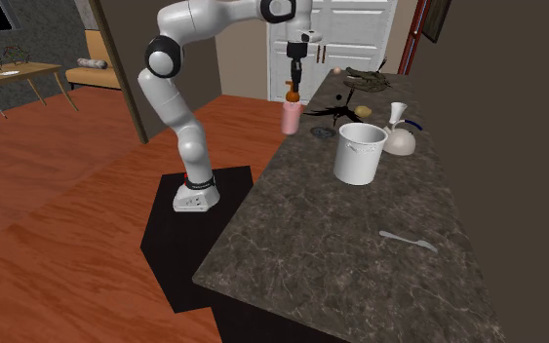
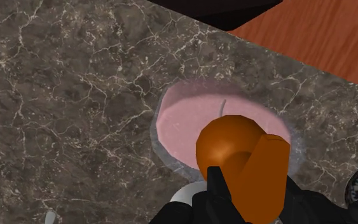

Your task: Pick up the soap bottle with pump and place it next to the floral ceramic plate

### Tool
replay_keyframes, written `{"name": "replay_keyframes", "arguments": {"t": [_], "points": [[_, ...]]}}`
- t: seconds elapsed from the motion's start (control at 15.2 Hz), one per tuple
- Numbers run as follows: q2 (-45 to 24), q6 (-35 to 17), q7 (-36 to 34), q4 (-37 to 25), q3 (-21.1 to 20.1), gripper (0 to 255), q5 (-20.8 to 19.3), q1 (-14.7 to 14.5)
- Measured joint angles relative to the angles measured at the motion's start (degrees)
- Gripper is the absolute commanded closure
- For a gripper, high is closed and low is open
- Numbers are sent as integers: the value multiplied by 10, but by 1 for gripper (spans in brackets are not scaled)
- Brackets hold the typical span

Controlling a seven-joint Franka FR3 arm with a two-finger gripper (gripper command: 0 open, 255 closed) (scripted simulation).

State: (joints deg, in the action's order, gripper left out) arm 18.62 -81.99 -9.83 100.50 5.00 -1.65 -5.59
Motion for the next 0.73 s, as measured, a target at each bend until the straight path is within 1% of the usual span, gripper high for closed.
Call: {"name": "replay_keyframes", "arguments": {"t": [0.26,0.53,0.73], "points": [[-26,-6,-52,-19,-34,255,12,-18],[-59,-6,-104,-53,-67,255,19,-37],[-97,-4,-146,-93,-93,255,22,-53]]}}
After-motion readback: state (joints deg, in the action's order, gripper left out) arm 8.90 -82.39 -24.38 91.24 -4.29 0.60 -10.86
